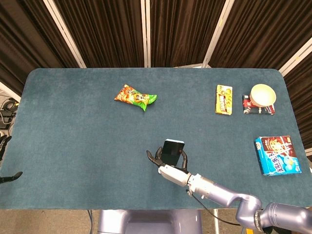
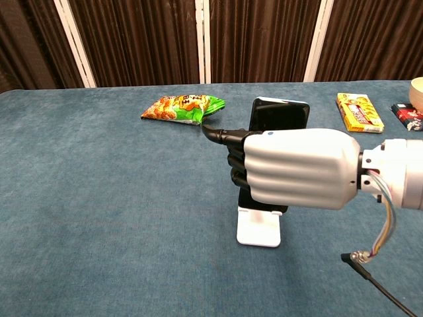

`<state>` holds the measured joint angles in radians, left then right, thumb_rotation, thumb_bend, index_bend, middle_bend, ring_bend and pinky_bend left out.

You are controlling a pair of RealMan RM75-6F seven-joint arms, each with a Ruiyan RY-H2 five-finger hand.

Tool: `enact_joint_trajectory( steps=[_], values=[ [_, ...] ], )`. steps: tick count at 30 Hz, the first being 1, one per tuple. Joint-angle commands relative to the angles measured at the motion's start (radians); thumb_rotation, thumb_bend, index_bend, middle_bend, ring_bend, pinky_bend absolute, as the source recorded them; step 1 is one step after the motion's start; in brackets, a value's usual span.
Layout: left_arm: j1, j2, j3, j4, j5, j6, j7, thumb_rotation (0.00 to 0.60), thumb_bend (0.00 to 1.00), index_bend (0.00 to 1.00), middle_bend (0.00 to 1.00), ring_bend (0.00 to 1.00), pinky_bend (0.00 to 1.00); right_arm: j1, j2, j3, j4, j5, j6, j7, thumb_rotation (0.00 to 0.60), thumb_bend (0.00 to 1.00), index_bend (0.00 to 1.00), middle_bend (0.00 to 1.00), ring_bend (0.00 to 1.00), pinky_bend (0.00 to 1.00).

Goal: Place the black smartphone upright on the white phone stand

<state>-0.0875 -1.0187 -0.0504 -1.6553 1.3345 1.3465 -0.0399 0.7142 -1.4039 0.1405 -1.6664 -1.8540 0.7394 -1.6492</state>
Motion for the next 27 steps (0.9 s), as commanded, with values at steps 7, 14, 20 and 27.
enact_joint_trajectory(
  steps=[7, 14, 20, 27],
  values=[
    [0.0, -0.001, 0.0, -0.001, 0.001, 0.0, 0.001, 0.6, 0.0, 0.0, 0.0, 0.0, 0.0, 0.0, -0.009, -0.009, 0.011, -0.004, 0.005, -0.001, 0.6, 0.5, 0.57, 0.52, 0.37, 0.14],
    [-0.001, 0.0, 0.001, -0.001, 0.001, -0.001, 0.001, 0.6, 0.0, 0.0, 0.0, 0.0, 0.0, -0.006, -0.016, -0.008, 0.013, 0.003, 0.016, -0.004, 0.6, 0.36, 0.39, 0.34, 0.3, 0.16],
    [-0.002, -0.001, 0.001, 0.0, -0.002, -0.003, 0.004, 0.6, 0.0, 0.0, 0.0, 0.0, 0.0, -0.013, -0.019, -0.01, 0.009, 0.001, 0.041, 0.012, 0.6, 0.25, 0.28, 0.22, 0.2, 0.13],
    [-0.001, -0.001, 0.003, -0.003, 0.002, 0.0, 0.006, 0.6, 0.0, 0.0, 0.0, 0.0, 0.0, -0.022, -0.004, -0.023, 0.007, -0.029, 0.089, 0.049, 0.6, 0.25, 0.27, 0.2, 0.18, 0.13]
  ],
)
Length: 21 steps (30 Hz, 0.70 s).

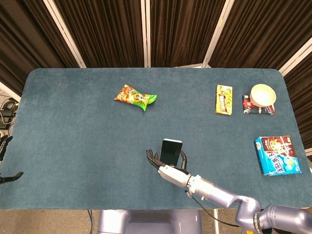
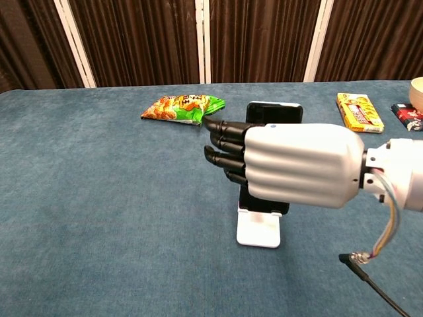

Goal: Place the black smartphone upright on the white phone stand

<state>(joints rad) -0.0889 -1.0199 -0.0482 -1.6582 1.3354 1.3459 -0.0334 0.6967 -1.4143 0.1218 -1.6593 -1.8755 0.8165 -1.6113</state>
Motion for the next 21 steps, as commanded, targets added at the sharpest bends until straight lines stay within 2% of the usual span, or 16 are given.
enact_joint_trajectory(
  steps=[1, 4, 7, 11, 15, 19, 21],
  values=[
    [0.0, 0.001, 0.001, -0.001, 0.001, 0.0, -0.001, 0.6, 0.0, 0.0, 0.0, 0.0, 0.0, -0.006, 0.009, -0.006, 0.0, -0.008, 0.015, 0.016, 0.6, 0.25, 0.27, 0.2, 0.18, 0.13],
    [0.001, 0.002, 0.001, -0.001, 0.003, 0.001, -0.002, 0.6, 0.0, 0.0, 0.0, 0.0, 0.0, -0.014, 0.021, -0.008, -0.004, -0.012, 0.033, 0.03, 0.6, 0.25, 0.27, 0.2, 0.18, 0.13],
    [0.003, 0.005, 0.0, 0.0, 0.004, 0.005, -0.012, 0.6, 0.0, 0.0, 0.0, 0.0, 0.0, -0.046, 0.078, -0.025, -0.02, -0.041, 0.125, 0.121, 0.6, 0.25, 0.27, 0.21, 0.18, 0.14],
    [0.005, 0.008, 0.001, 0.001, 0.008, 0.009, -0.02, 0.6, 0.0, 0.0, 0.0, 0.0, 0.0, -0.047, 0.146, -0.07, 0.029, -0.142, 0.261, 0.344, 0.6, 0.25, 0.21, 0.22, 0.2, 0.16],
    [0.009, 0.011, 0.005, -0.005, 0.022, 0.02, -0.023, 0.6, 0.0, 0.0, 0.0, 0.0, 0.0, -0.068, 0.201, -0.114, 0.188, -0.236, 0.507, 0.668, 0.6, 0.25, 0.18, 0.21, 0.2, 0.16],
    [0.014, 0.014, 0.009, -0.012, 0.033, 0.03, -0.024, 0.6, 0.0, 0.0, 0.0, 0.0, 0.0, -0.111, 0.194, -0.117, 0.352, -0.207, 0.698, 0.948, 0.6, 0.24, 0.16, 0.18, 0.18, 0.15],
    [0.016, 0.015, 0.01, -0.015, 0.038, 0.035, -0.023, 0.6, 0.0, 0.0, 0.0, 0.0, 0.0, -0.131, 0.19, -0.111, 0.388, -0.17, 0.739, 1.029, 0.6, 0.21, 0.15, 0.17, 0.16, 0.15]
  ],
)
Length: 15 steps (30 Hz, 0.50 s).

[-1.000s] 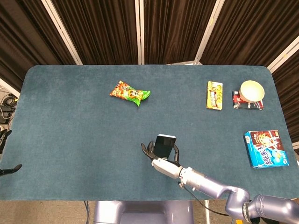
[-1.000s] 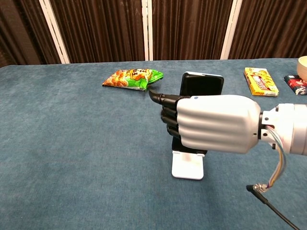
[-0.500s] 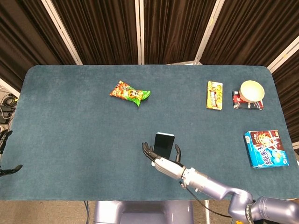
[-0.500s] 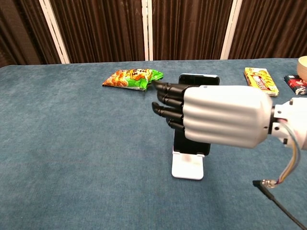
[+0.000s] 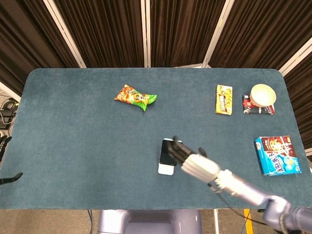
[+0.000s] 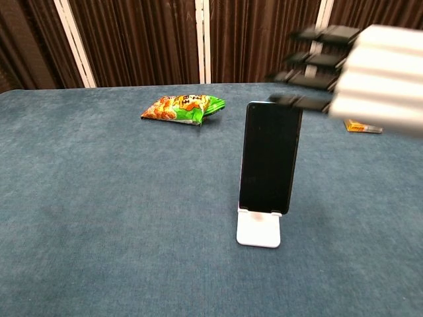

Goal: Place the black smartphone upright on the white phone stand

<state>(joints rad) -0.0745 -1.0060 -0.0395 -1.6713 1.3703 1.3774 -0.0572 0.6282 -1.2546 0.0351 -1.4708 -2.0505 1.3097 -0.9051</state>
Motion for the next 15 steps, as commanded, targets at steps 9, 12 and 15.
enact_joint_trajectory(
  steps=[9, 12, 15],
  values=[
    [0.011, 0.0, 0.01, -0.01, 0.036, 0.032, 0.008, 0.6, 0.0, 0.0, 0.0, 0.0, 0.0, -0.215, 0.047, 0.007, 0.1, 0.361, 0.25, 0.712, 0.6, 0.0, 0.0, 0.0, 0.0, 0.0],
    [0.015, -0.004, 0.014, -0.007, 0.053, 0.044, 0.009, 0.6, 0.0, 0.0, 0.0, 0.0, 0.0, -0.263, 0.088, -0.003, -0.028, 0.471, 0.2, 0.788, 0.6, 0.0, 0.0, 0.0, 0.0, 0.0],
    [0.022, -0.007, 0.018, -0.001, 0.068, 0.06, 0.004, 0.6, 0.0, 0.0, 0.0, 0.0, 0.0, -0.335, 0.11, -0.03, -0.122, 0.555, 0.197, 0.787, 0.6, 0.0, 0.0, 0.0, 0.0, 0.0]
  ],
)
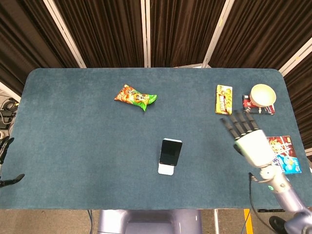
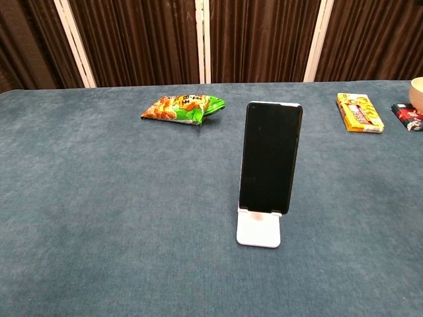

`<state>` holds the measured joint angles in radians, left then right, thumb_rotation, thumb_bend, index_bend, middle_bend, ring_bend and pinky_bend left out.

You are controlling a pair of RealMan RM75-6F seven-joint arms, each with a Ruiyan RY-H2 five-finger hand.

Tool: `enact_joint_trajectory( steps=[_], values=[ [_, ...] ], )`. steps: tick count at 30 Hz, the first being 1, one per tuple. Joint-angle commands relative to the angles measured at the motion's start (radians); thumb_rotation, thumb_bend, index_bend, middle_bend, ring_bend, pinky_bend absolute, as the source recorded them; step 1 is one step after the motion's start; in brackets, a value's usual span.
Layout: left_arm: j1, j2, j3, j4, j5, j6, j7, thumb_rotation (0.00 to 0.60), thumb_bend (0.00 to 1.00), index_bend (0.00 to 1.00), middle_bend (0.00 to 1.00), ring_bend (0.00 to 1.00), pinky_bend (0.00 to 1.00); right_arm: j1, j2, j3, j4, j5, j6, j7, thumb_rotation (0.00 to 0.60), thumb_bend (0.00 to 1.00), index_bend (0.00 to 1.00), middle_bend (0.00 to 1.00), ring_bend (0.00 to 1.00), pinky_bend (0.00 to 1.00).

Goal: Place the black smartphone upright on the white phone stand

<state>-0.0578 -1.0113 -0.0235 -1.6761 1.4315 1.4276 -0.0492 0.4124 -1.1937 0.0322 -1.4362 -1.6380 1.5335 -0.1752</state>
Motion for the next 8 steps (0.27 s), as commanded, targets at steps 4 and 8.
enact_joint_trajectory(
  steps=[4, 8],
  values=[
    [0.012, -0.002, 0.007, 0.014, 0.029, 0.029, -0.025, 0.6, 0.0, 0.0, 0.0, 0.0, 0.0, -0.194, 0.043, -0.055, -0.231, 0.163, 0.019, 0.039, 0.6, 0.0, 0.0, 0.0, 0.0, 0.0],
    [0.017, 0.0, 0.012, 0.016, 0.045, 0.039, -0.037, 0.6, 0.0, 0.0, 0.0, 0.0, 0.0, -0.225, 0.034, -0.06, -0.235, 0.155, 0.037, 0.031, 0.6, 0.0, 0.0, 0.0, 0.0, 0.0]
  ],
)
